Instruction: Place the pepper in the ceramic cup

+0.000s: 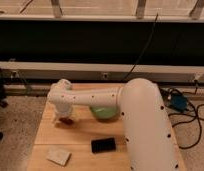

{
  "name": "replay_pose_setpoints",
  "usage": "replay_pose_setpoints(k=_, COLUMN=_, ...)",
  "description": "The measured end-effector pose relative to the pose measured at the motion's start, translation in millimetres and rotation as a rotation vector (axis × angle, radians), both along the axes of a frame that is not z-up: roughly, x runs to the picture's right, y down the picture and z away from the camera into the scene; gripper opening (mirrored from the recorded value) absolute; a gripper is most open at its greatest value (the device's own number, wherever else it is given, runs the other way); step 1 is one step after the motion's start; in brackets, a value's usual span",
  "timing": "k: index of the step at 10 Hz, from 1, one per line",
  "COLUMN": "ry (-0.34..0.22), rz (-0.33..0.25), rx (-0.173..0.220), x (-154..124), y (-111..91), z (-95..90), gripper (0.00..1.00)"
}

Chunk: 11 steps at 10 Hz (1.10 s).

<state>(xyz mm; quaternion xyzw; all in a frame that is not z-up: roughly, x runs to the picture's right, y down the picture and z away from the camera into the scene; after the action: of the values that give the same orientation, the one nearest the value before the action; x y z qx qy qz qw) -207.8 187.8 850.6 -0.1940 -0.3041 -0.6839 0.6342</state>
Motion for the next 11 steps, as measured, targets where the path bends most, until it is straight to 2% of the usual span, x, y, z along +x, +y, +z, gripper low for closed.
replay_pose_setpoints(k=3, ry=-0.012, rz=-0.034, rx=0.017, x=-4.9, y=-1.4, z=1.3, gripper=0.78)
replay_pose_setpoints(k=7, ry=-0.016, rz=-0.066, rx=0.017, x=-11.9, y=1.4, z=0.8, gripper=0.40)
replay_pose_setpoints(k=9, ry=-0.027, rz=-0.074, rx=0.006, x=-14.0, y=6.1, z=-0.5, gripper=0.17)
replay_pose_setpoints(k=11, ry=-0.038, rz=-0.073, rx=0.003, x=-15.7, y=8.5, z=-3.6, gripper=0.02)
